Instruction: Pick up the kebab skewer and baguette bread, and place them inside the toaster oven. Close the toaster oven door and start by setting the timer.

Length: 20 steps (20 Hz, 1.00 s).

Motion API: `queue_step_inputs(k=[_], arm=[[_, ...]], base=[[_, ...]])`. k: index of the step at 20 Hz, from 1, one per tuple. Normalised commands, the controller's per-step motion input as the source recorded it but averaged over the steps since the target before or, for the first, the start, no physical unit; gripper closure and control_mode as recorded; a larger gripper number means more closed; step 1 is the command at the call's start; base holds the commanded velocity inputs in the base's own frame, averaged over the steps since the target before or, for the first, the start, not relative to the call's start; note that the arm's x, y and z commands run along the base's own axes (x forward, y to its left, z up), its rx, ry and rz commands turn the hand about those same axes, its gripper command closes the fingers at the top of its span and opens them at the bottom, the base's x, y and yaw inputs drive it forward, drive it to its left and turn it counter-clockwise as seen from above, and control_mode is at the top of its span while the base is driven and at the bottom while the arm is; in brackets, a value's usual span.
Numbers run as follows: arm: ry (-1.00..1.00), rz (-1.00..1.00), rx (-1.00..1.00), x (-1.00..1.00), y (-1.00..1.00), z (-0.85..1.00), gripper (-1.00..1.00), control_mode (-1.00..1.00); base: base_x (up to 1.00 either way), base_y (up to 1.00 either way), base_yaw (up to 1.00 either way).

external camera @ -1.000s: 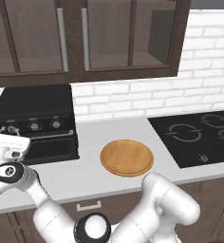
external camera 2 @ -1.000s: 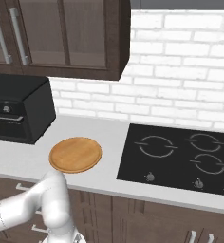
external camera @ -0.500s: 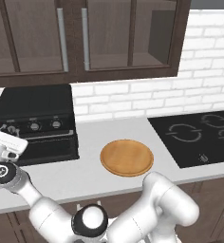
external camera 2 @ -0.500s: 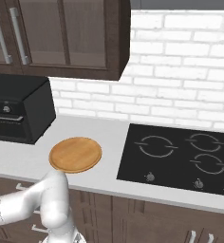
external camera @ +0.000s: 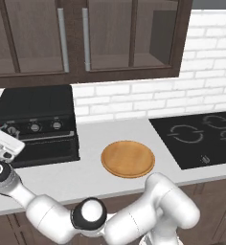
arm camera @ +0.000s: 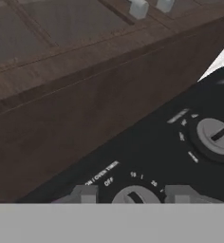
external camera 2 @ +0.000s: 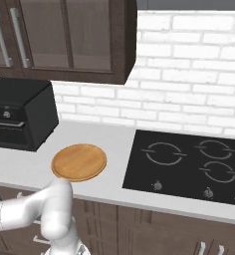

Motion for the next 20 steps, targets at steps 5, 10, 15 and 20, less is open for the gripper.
queue_step_inputs(k=[5, 10, 15, 20], arm=[[0.01, 0.01, 0.31, 0.10, -0.16, 0.00, 1.00, -1.00], [0.13, 0.06, 0.30, 0.21, -0.27, 0.00, 1.00, -1.00], [0.07, 0.12, 0.29, 0.20, -0.26, 0.00, 1.00, -1.00], [-0.04, 0.23, 0.31, 0.10, -0.29, 0.00, 1.00, -1.00]], base=[[0.00, 0.00, 0.00], [0.00, 0.00, 0.00], [0.00, 0.00, 0.00], [0.00, 0.00, 0.00]])
